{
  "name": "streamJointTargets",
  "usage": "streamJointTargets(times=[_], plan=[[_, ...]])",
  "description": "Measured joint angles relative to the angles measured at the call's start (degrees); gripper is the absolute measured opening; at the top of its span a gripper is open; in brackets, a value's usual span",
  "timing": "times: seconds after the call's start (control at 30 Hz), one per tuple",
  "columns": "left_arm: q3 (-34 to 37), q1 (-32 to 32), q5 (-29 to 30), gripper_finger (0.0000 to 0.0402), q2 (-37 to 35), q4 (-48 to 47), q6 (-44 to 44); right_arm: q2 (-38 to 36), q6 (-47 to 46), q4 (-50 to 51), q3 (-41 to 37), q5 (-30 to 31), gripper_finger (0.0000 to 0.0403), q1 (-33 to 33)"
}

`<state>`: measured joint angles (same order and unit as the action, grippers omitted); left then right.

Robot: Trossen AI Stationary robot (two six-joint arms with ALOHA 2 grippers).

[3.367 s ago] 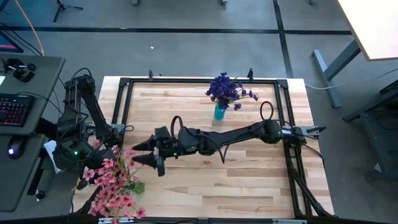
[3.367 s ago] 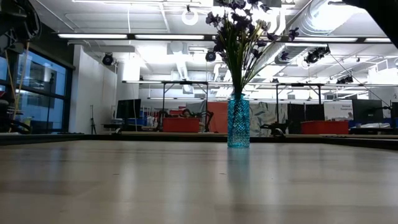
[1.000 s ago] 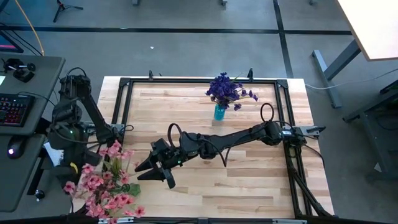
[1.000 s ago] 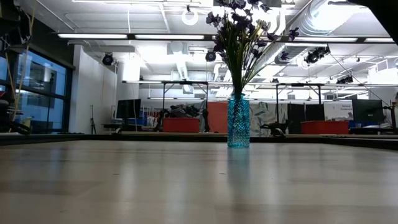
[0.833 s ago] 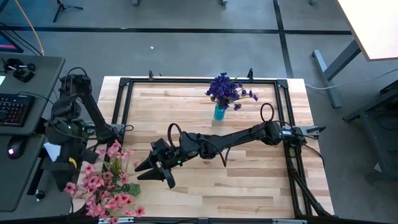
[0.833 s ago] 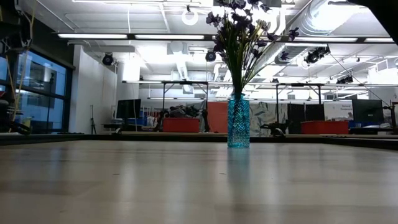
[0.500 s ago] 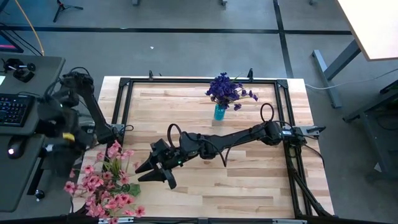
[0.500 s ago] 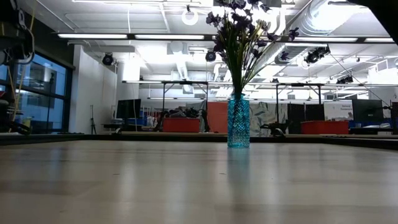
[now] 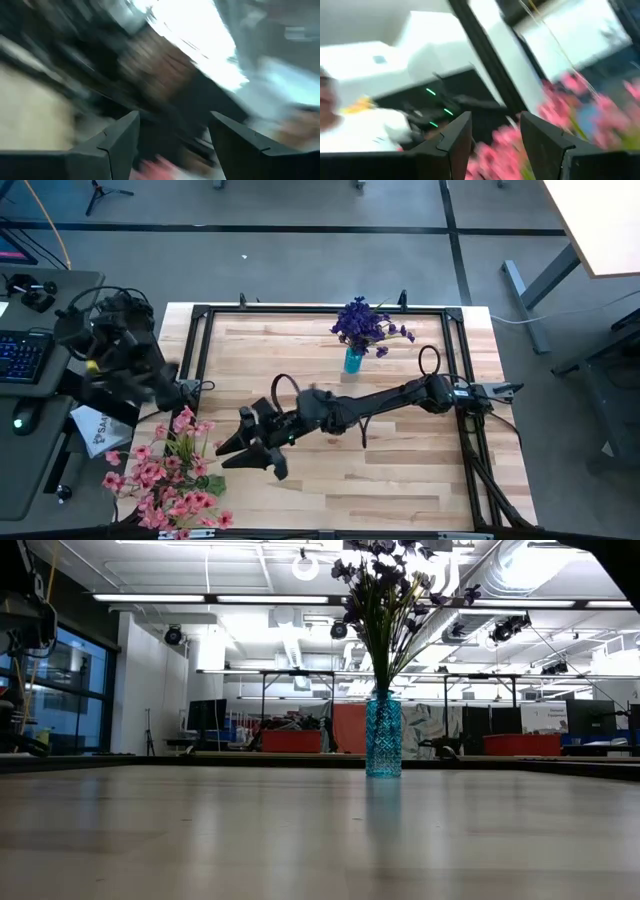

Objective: Sort flowers into vase by color
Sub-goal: Return to Home Position

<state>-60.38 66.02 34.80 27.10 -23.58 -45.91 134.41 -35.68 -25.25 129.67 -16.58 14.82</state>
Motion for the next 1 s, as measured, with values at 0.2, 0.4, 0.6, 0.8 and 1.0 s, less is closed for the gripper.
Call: streamJointTargets(times=[0.2,0.4,0.6,0.8,1.0], plan=[[0.0,0.0,29.2,0.0225,0.1,3.3,28.6,-0.3,-2.0,-14.9,0.0,-6.6,0.0163,-1.4],[1.6,-1.1,34.3,0.0222,1.2,5.7,35.2,-2.5,-2.8,-13.7,0.0,-10.6,0.0163,-3.3],[12.4,-8.0,26.8,0.0168,1.5,9.4,25.3,-4.0,-1.6,-11.2,0.0,-12.7,0.0163,-5.1],[16.1,-18.8,17.2,0.0099,-1.3,17.6,30.8,-5.2,-1.8,-10.5,0.0,-14.2,0.0163,-6.8],[13.2,-28.9,8.2,0.0038,-6.0,17.0,38.8,-5.6,-3.0,-10.4,0.0,-17.6,0.0163,-6.8]])
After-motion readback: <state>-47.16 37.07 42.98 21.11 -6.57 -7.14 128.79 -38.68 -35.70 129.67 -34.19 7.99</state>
